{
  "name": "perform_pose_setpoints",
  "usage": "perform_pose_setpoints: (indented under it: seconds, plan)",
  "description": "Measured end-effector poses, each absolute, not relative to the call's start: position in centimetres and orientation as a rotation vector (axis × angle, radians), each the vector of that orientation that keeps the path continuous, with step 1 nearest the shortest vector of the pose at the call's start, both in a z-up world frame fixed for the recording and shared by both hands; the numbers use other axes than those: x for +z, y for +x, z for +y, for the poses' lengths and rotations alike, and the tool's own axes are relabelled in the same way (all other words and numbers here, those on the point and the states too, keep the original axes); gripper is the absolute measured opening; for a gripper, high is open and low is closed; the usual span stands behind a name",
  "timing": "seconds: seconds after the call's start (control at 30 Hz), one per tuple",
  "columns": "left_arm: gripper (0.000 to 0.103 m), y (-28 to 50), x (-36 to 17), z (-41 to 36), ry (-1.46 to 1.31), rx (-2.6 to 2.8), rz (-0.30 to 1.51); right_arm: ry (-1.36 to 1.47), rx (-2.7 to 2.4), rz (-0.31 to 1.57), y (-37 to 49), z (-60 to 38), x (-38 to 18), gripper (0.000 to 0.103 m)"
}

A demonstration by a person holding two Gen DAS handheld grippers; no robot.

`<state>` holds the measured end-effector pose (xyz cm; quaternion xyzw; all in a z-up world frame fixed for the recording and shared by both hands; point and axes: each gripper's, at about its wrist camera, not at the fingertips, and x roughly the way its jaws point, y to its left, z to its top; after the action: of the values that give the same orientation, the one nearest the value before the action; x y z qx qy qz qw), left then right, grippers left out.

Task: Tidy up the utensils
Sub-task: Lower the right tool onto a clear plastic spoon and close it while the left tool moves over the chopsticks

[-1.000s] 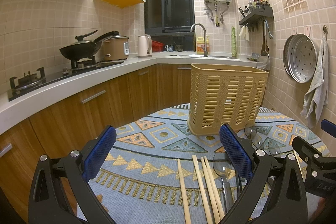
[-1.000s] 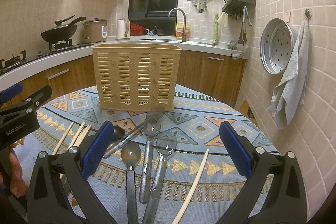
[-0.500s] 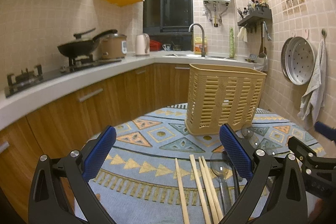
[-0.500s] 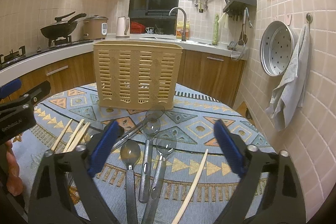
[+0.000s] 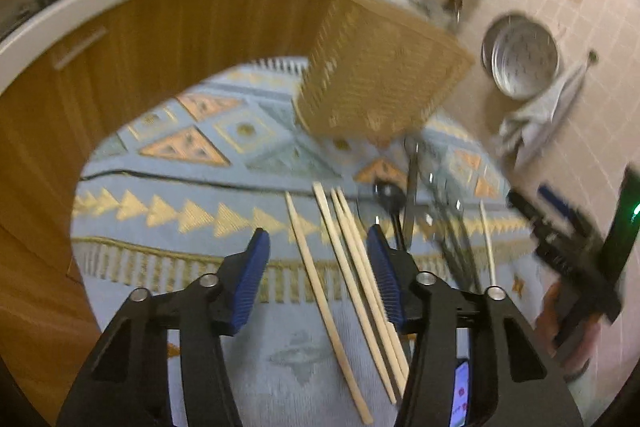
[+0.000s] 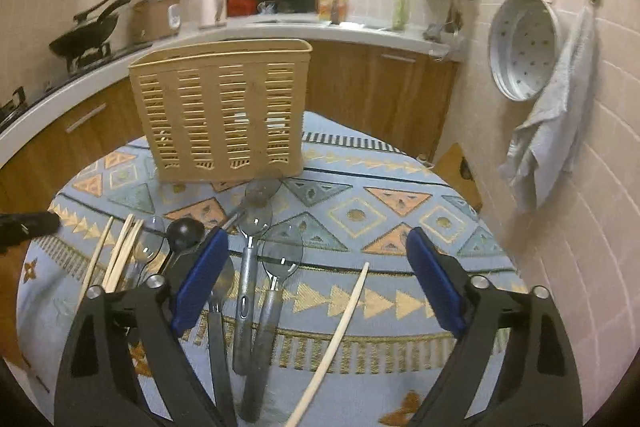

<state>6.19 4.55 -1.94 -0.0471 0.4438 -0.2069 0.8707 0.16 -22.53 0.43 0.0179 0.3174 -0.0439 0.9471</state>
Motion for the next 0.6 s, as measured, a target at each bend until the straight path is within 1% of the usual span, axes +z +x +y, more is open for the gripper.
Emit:
perform_pose_setpoints:
  seconds: [0.07,0.13,0.17,0.23,0.27,0.3,0.33,0.37,0.4,0.53,0.6]
  plan:
    - [0.042,6.5,-2.7,3.5,-0.035,-0.402,0.967,0.048,-0.054,0.655,0.6,-23.0,1.3,0.095]
    - [0.034,6.7,-3.2,2.7,0.001,-0.396,1.007,0.076,-0.017,0.701,1.9,-23.7,2.4,0.095]
    - [0.032,7.0,-3.5,2.4,0.013,-0.400,1.031,0.088,-0.015,0.726,2.6,-23.9,2.6,0.094]
    - [0.030,7.4,-4.3,1.7,0.041,-0.401,1.070,0.131,0.003,0.820,5.0,-24.5,2.7,0.090]
    - [0.029,7.6,-4.6,1.4,0.062,-0.394,1.083,0.153,0.028,0.868,6.2,-24.6,2.4,0.082]
    - [0.025,7.8,-4.9,1.2,0.085,-0.386,1.094,0.188,0.056,0.934,8.0,-24.9,1.8,0.077]
    - [0.020,7.9,-5.1,1.2,0.093,-0.385,1.108,0.204,0.064,0.968,8.9,-24.9,1.4,0.075]
    - [0.018,8.1,-5.3,1.1,0.095,-0.386,1.122,0.227,0.074,1.015,10.2,-25.1,0.7,0.069]
    - [0.017,8.1,-5.3,1.1,0.100,-0.384,1.115,0.237,0.082,1.047,11.0,-25.0,0.1,0.066]
    - [0.015,8.7,-5.3,1.0,0.125,-0.394,1.129,0.238,0.142,1.162,13.3,-23.8,-1.9,0.065]
    - [0.012,8.9,-5.2,0.8,0.145,-0.389,1.131,0.246,0.169,1.202,14.4,-23.2,-2.6,0.061]
